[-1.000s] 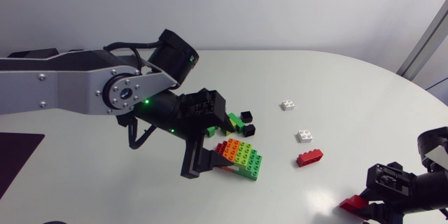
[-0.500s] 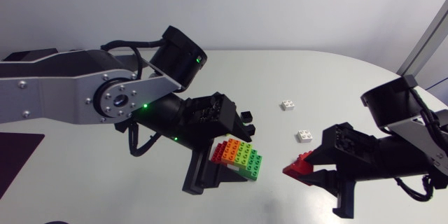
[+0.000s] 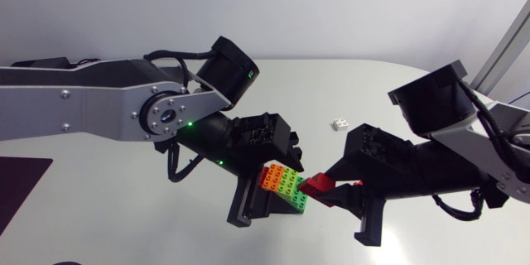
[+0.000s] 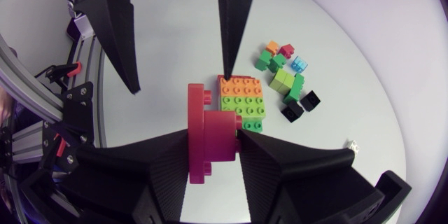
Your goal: Disassemble duplo
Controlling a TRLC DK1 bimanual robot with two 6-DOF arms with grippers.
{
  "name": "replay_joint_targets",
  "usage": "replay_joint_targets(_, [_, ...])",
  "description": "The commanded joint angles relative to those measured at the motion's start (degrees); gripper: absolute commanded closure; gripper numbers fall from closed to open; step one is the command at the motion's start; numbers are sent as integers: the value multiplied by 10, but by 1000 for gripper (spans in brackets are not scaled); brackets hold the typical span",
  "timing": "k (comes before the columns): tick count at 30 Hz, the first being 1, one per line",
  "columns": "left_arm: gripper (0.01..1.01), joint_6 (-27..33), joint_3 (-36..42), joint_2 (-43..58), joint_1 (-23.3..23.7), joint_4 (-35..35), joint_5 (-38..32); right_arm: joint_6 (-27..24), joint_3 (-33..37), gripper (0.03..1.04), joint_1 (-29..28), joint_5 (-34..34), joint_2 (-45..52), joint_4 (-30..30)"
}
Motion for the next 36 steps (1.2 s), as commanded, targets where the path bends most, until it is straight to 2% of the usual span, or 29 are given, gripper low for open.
replay_joint_targets(1, [179, -9, 24, 21, 10, -3, 9, 27, 16, 979, 20, 7, 1, -4])
replay_joint_targets(8, [225, -11, 36, 27, 24, -3, 22, 46, 19, 979, 48, 15, 4, 2])
replay_joint_targets(15, [498, -12, 36, 32, 29, -3, 43, 65, 19, 979, 72, 27, 2, 13])
replay_joint_targets(19, [746, -14, 36, 33, 29, -5, 51, 68, 21, 979, 73, 32, 2, 17])
replay_joint_targets(26, [777, -8, 28, 25, 35, -12, 72, 71, 23, 979, 78, 39, 2, 23])
replay_joint_targets(31, [851, 2, 14, 17, 31, -12, 83, 80, 18, 977, 86, 39, 1, 32])
replay_joint_targets(36, [859, 4, 10, 6, 31, -11, 94, 85, 13, 944, 86, 40, -3, 36])
